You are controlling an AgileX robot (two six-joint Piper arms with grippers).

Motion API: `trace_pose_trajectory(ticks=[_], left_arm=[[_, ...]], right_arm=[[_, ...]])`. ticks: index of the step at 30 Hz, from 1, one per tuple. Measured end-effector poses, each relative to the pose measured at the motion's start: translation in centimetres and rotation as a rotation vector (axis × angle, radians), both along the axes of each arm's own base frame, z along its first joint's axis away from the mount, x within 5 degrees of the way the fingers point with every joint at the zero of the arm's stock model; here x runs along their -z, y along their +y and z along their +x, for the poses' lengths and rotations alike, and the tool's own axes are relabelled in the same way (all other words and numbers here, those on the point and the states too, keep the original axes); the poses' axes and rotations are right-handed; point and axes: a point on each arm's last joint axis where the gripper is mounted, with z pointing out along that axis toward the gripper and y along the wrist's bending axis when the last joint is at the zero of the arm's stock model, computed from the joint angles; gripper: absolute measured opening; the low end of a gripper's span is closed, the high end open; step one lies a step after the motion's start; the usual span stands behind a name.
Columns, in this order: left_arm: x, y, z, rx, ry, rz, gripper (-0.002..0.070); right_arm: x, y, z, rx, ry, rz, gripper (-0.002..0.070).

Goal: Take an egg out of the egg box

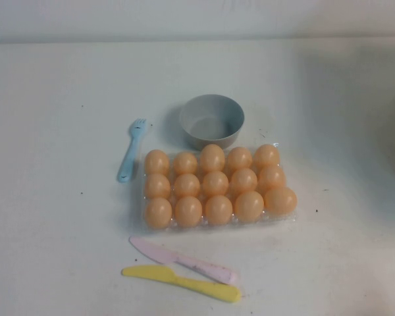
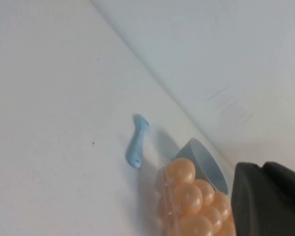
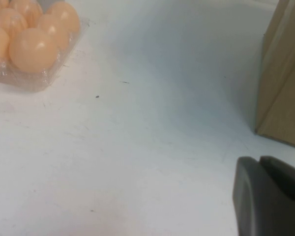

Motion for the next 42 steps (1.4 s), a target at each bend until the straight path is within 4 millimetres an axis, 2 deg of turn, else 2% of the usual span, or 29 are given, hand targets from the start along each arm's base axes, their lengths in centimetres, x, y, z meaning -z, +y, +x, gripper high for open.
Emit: trace_pose_trajectory(ticks=[8,11,12,15,19,21,24,32,37,42], left_arm=[[-0.8,0.7,0.1,-0.073,-0.091,-0.018,-0.0005],[-1.5,0.2,-0.1,-0.020,-0.064,-0.010,-0.0005],[-2.0,-0.1,-0.3,0.019,-0.050,0.032,-0.0005],[-5.2,-0.9,-0.7,0.127,-0.042,0.247,-0.0005],[-8.9,-1.8,-0.2,0.285,0.026,0.536,-0.0005],[-10.2,-2.1,0.7,0.374,0.095,0.659,-0.0005],[-11.1,-2.4,2.6,0.513,0.208,0.797,-0.0005],[-11.1,-3.4,8.8,0.857,0.409,0.960,-0.0005],[-11.3,-4.5,11.5,0.951,0.411,1.000,-0.0005],[-11.6,-6.9,13.4,1.001,0.321,1.075,-0.0005]], right_arm=[[0.0,0.0,0.0,0.000,0.000,0.000,-0.0017],[0.0,0.0,0.0,0.000,0.000,0.000,-0.0017],[0.0,0.0,0.0,0.000,0.000,0.000,-0.0017],[0.0,0.0,0.0,0.000,0.000,0.000,-0.0017],[0.0,0.0,0.0,0.000,0.000,0.000,-0.0017],[0.0,0.0,0.0,0.000,0.000,0.000,-0.0017],[0.0,0.0,0.0,0.000,0.000,0.000,-0.0017],[0.0,0.0,0.0,0.000,0.000,0.000,-0.0017],[0.0,0.0,0.0,0.000,0.000,0.000,-0.0017],[0.0,0.0,0.0,0.000,0.000,0.000,-0.0017]])
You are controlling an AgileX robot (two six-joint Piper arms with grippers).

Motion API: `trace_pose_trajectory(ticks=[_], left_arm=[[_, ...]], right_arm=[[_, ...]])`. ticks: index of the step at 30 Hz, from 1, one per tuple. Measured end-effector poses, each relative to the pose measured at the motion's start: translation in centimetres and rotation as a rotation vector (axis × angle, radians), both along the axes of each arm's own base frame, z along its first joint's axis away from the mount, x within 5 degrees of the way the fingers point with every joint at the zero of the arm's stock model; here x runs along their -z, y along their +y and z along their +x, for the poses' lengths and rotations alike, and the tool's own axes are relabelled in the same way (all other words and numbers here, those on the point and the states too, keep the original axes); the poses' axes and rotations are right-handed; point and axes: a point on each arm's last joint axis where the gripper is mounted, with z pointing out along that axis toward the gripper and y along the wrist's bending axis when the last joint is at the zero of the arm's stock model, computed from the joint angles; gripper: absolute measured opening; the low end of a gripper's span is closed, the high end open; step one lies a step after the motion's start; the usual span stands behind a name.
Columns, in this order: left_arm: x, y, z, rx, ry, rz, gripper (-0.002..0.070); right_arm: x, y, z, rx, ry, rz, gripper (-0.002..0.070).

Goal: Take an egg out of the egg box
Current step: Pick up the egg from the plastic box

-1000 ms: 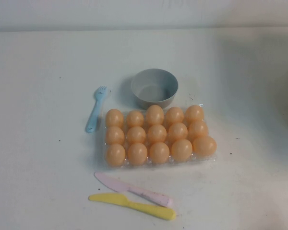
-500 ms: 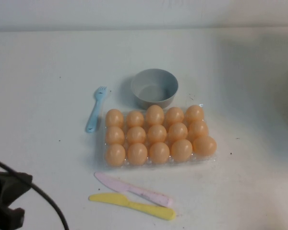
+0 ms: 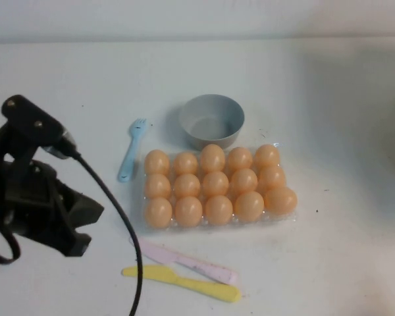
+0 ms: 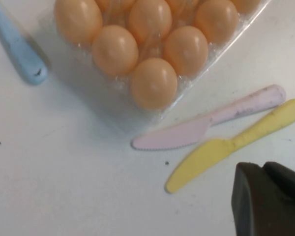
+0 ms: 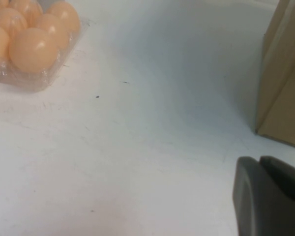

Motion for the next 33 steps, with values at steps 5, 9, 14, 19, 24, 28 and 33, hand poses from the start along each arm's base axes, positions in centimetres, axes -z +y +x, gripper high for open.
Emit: trace_pose_trajectory(ticks=[5,9,14,19,24,28,33], left_arm=[[0.8,-1.7,1.6,-0.011,-0.030,0.025,-0.0005],[2.2,-2.8,2.8,-0.003,0.008,0.075,0.0012],[3.2,-4.5,4.6,0.048,0.053,0.138,0.0227],[3.3,-5.7,5.7,0.047,0.058,0.131,0.0442],[3.2,-5.9,6.2,0.033,0.041,0.119,0.0478],[3.2,-5.9,6.2,0.033,0.041,0.119,0.0483],[3.4,-5.9,6.3,0.060,0.030,0.133,0.0483]], right_arm=[[0.0,0.0,0.0,0.000,0.000,0.000,-0.0017],[0.0,0.0,0.0,0.000,0.000,0.000,-0.0017],[0.0,0.0,0.0,0.000,0.000,0.000,-0.0017],[0.0,0.0,0.0,0.000,0.000,0.000,-0.0017],[0.0,0.0,0.0,0.000,0.000,0.000,-0.0017],[0.0,0.0,0.0,0.000,0.000,0.000,-0.0017],[0.0,0.0,0.0,0.000,0.000,0.000,-0.0017]])
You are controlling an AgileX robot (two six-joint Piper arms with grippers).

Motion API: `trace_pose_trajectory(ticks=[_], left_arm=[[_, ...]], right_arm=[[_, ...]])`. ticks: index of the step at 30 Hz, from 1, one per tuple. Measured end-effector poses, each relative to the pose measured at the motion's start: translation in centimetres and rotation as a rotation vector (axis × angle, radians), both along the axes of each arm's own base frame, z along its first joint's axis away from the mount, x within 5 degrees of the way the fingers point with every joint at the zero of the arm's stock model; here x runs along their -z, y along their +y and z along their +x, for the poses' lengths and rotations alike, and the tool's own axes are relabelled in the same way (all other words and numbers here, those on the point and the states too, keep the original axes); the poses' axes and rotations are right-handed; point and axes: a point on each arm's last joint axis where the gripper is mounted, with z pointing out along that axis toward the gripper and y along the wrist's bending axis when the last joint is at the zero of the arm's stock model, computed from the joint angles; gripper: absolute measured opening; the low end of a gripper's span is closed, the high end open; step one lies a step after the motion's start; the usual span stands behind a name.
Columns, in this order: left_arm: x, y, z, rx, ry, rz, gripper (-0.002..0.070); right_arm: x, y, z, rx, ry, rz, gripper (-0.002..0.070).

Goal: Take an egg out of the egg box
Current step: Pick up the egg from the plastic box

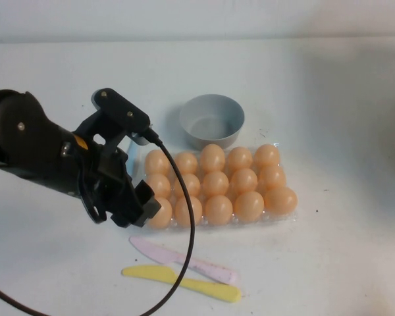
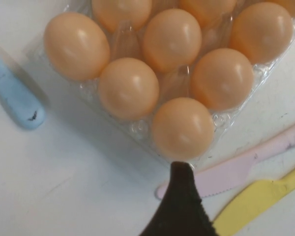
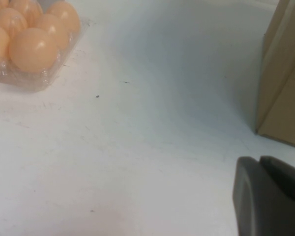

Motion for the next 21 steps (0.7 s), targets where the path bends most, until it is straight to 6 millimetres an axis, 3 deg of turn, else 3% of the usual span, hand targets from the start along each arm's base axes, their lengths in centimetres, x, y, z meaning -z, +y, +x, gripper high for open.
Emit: trace_pose_trajectory(ticks=[12,21], left_arm=[[3.6,-1.6,1.4,0.087,0.052,0.072,0.0483],[3.8,-1.9,1.7,0.099,0.009,0.084,0.0483]], right_arm=[[0.0,0.0,0.0,0.000,0.000,0.000,-0.0017],[0.0,0.0,0.0,0.000,0.000,0.000,-0.0017]])
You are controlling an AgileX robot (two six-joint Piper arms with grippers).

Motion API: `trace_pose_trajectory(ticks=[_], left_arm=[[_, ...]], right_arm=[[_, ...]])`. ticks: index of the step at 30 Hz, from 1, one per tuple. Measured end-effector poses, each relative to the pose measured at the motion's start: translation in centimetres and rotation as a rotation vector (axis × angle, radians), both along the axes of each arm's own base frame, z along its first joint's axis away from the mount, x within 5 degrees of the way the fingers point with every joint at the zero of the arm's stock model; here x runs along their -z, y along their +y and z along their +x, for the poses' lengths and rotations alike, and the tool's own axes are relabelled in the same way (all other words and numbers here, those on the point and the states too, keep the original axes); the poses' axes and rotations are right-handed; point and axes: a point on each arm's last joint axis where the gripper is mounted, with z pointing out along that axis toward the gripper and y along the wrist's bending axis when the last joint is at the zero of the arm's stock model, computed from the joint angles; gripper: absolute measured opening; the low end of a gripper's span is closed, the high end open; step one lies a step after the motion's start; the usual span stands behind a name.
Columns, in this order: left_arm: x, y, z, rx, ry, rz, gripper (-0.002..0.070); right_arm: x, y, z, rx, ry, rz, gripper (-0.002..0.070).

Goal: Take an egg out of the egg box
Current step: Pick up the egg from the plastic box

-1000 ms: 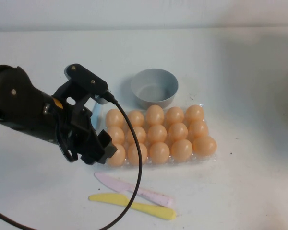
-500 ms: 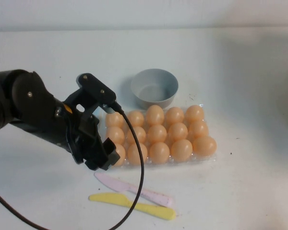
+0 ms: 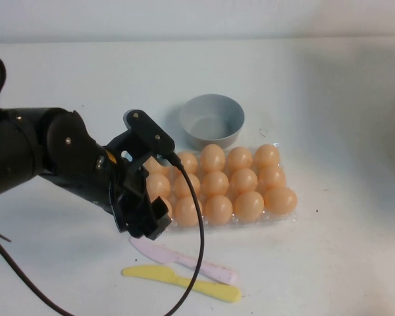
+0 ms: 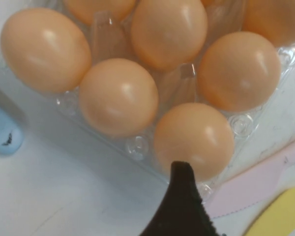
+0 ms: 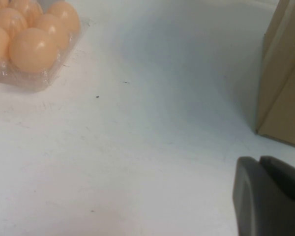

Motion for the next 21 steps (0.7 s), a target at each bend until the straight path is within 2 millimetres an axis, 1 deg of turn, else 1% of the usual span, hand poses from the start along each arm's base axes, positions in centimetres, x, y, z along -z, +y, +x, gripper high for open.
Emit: trace_pose_trajectory(ticks=[6,13,16,21], left_arm=[[0.5,-0.2,0.1,0.008,0.009,0.011,0.0483],[0.4,-0.6,0.2,0.020,-0.023,0.012,0.0483],[0.9,-0.6,0.4,0.027,-0.022,0.032,0.0483],[2.3,-0.6,0.8,0.017,0.010,0.066,0.0483]], right_arm=[[0.0,0.0,0.0,0.000,0.000,0.000,-0.0017],[0.0,0.0,0.0,0.000,0.000,0.000,-0.0017],[0.0,0.0,0.0,0.000,0.000,0.000,-0.0017],[0.0,0.0,0.0,0.000,0.000,0.000,-0.0017]])
